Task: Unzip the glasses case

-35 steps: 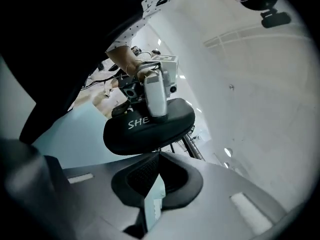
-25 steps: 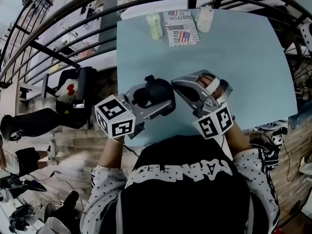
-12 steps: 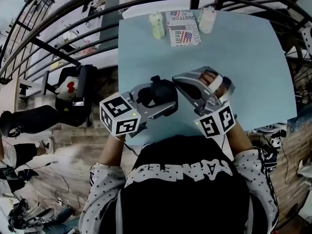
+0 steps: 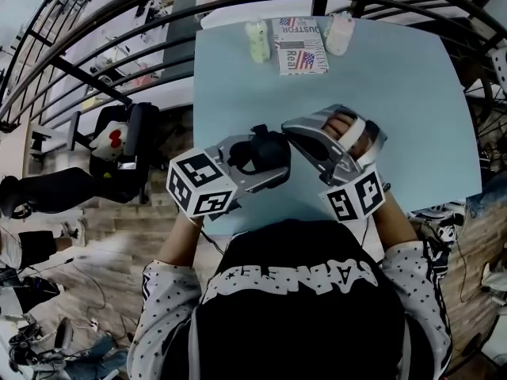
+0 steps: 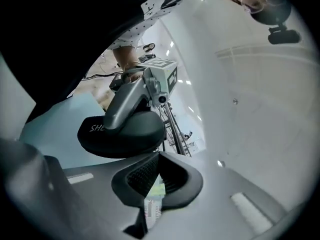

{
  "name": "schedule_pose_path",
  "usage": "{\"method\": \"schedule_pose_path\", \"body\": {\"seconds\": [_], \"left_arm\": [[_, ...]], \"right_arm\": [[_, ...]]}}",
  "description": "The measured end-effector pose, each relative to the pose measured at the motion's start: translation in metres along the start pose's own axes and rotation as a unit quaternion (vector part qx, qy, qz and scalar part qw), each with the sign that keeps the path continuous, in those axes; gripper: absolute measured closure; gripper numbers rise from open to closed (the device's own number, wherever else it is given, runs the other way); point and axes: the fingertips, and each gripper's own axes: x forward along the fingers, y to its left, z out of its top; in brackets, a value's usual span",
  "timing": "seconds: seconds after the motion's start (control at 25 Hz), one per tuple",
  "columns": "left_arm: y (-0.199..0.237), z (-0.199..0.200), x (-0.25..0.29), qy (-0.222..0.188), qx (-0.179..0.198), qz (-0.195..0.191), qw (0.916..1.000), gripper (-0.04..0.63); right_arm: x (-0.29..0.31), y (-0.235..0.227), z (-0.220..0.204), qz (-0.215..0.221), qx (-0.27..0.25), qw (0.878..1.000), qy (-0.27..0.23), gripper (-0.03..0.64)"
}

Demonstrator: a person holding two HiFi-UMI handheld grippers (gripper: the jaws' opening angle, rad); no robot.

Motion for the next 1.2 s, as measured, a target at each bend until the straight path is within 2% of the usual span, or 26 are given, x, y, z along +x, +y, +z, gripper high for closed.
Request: {"method": "schedule_pose_path", "body": {"seconds": [0.68, 1.2], "left_arm": [[0.01, -0.026, 0.01, 0.083, 0.042, 0.022, 0.9954, 0.595], [0.017, -0.04, 0.019, 0.125, 0.054, 0.036, 0.9901, 0.595]], "right_arm": [[0.008, 0.014, 0.001, 0.046, -0.106, 0.993, 0.006, 0.611], [0.012, 0.025, -0.002, 0.068, -0.153, 0.986, 0.015, 0.611]]}}
